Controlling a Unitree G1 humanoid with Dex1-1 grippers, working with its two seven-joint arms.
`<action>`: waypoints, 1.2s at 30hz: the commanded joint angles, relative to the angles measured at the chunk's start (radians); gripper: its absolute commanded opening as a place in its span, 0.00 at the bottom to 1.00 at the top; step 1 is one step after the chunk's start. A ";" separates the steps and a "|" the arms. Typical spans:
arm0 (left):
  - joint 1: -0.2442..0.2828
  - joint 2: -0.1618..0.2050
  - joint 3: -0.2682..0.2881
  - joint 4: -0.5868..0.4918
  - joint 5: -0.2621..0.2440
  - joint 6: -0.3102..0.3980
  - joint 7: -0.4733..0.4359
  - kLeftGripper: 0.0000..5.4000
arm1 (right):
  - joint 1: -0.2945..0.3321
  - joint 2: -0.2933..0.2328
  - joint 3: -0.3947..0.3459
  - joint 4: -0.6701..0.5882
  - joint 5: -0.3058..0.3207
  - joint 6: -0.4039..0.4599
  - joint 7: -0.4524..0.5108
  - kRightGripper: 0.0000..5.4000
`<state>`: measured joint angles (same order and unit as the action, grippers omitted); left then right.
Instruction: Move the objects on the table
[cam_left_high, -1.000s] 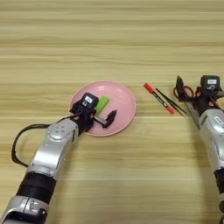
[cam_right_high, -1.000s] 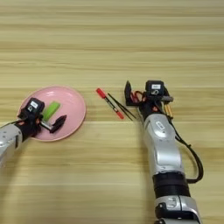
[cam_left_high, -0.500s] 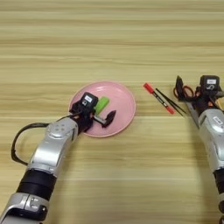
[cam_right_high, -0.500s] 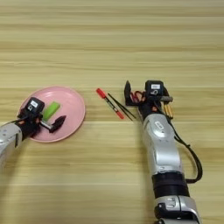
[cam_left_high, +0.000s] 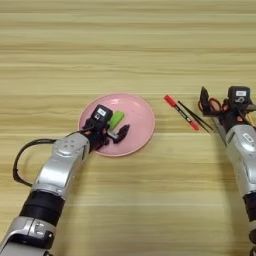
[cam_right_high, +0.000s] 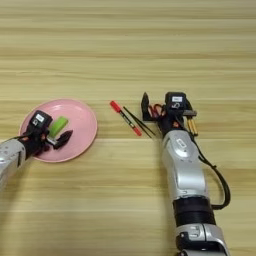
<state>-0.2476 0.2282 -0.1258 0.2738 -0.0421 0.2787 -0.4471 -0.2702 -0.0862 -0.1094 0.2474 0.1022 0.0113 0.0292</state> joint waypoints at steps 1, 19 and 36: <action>-0.001 0.015 -0.008 0.012 0.017 0.018 -0.002 0.70 | -0.007 0.004 -0.002 -0.007 -0.002 0.014 -0.005 1.00; 0.004 0.015 -0.006 0.007 0.014 0.018 -0.003 0.39 | -0.004 0.004 -0.003 -0.009 -0.002 0.015 -0.005 1.00; 0.008 0.013 0.000 0.002 0.009 0.010 -0.001 0.25 | -0.003 0.004 -0.004 -0.014 -0.002 0.017 -0.005 1.00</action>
<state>-0.2477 0.2296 -0.1254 0.2741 -0.0432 0.2785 -0.4477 -0.2701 -0.0843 -0.1100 0.2466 0.1021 0.0121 0.0292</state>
